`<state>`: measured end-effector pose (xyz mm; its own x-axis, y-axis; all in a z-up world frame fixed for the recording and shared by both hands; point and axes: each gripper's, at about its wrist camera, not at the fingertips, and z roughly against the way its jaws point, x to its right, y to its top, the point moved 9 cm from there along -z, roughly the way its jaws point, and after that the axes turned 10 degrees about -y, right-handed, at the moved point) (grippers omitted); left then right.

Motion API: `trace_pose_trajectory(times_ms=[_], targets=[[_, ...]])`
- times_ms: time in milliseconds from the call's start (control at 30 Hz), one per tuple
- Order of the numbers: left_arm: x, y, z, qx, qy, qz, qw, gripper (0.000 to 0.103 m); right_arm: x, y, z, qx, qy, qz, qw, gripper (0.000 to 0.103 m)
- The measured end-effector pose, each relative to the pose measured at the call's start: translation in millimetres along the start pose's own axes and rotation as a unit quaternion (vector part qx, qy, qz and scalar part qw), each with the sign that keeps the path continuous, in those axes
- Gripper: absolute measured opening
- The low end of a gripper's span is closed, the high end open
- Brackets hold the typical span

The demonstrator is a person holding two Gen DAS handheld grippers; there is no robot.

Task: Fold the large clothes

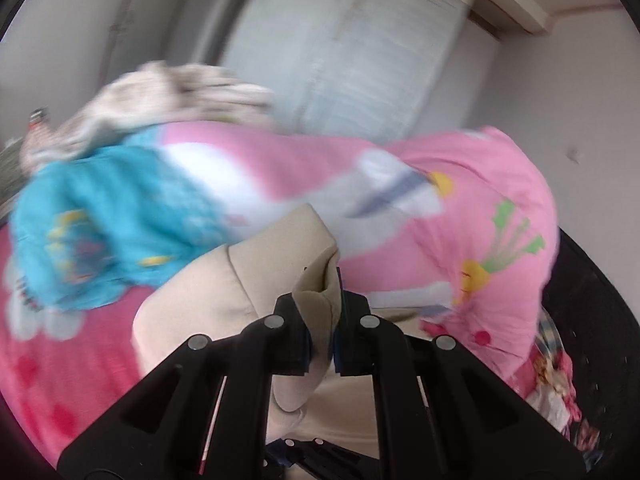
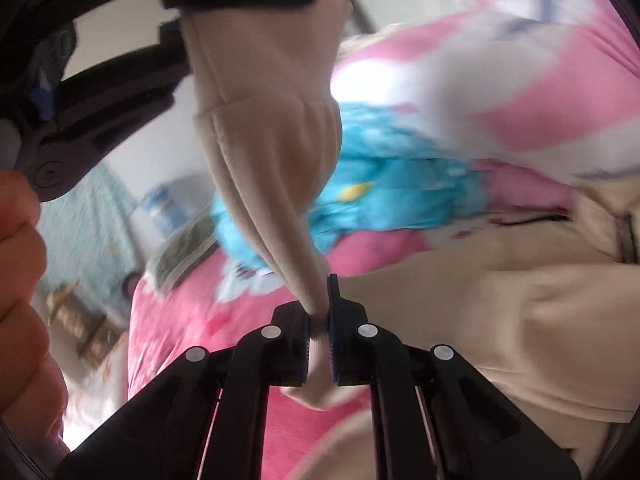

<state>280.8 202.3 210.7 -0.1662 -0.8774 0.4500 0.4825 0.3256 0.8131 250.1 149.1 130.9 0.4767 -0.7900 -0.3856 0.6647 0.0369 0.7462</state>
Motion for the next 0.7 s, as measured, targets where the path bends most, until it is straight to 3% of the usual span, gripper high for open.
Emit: trace_pose_trajectory(times_ms=[33,100,200,267,367,433,533,600,700], targets=[[18.9,-3.7,-17.4,-0.011,-0.009,-0.01,0.9998,0.007,15.3,2.7,5.8,-0.002,0.001,-0.014,1.0,0.013],[50.5,-14.0,-47.7,-0.029,-0.027,-0.022,0.999,0.007,62.3,5.8,22.7,-0.01,-0.012,-0.049,0.999,0.033],[92.0,-37.6,-96.7,-0.053,-0.056,-0.029,0.9966,0.007,118.0,4.1,56.0,0.004,-0.035,-0.061,0.998,0.046],[116.5,-60.2,-131.9,-0.074,-0.078,-0.015,0.9941,0.007,162.9,-1.7,86.5,0.019,-0.076,-0.058,0.995,0.05],[142.9,-92.1,-168.6,-0.088,-0.108,0.003,0.9902,0.007,235.9,-11.4,133.5,0.06,-0.123,-0.082,0.987,0.052],[159.2,-121.7,-196.3,-0.106,-0.107,-0.006,0.9885,0.007,288.3,-19.1,164.9,0.093,-0.139,-0.137,0.976,0.052],[183.2,-172.6,-227.8,-0.138,-0.097,-0.032,0.9852,0.007,343.3,-25.6,190.1,0.114,-0.102,-0.227,0.962,0.052],[197.7,-195.8,-237.4,-0.143,-0.093,-0.052,0.984,0.007,380.5,-23.7,211.4,0.128,-0.107,-0.269,0.949,0.052],[221.4,-221.4,-252.2,-0.149,-0.103,-0.072,0.9808,0.008,403.5,-27.7,242.7,0.162,-0.132,-0.293,0.933,0.052]])
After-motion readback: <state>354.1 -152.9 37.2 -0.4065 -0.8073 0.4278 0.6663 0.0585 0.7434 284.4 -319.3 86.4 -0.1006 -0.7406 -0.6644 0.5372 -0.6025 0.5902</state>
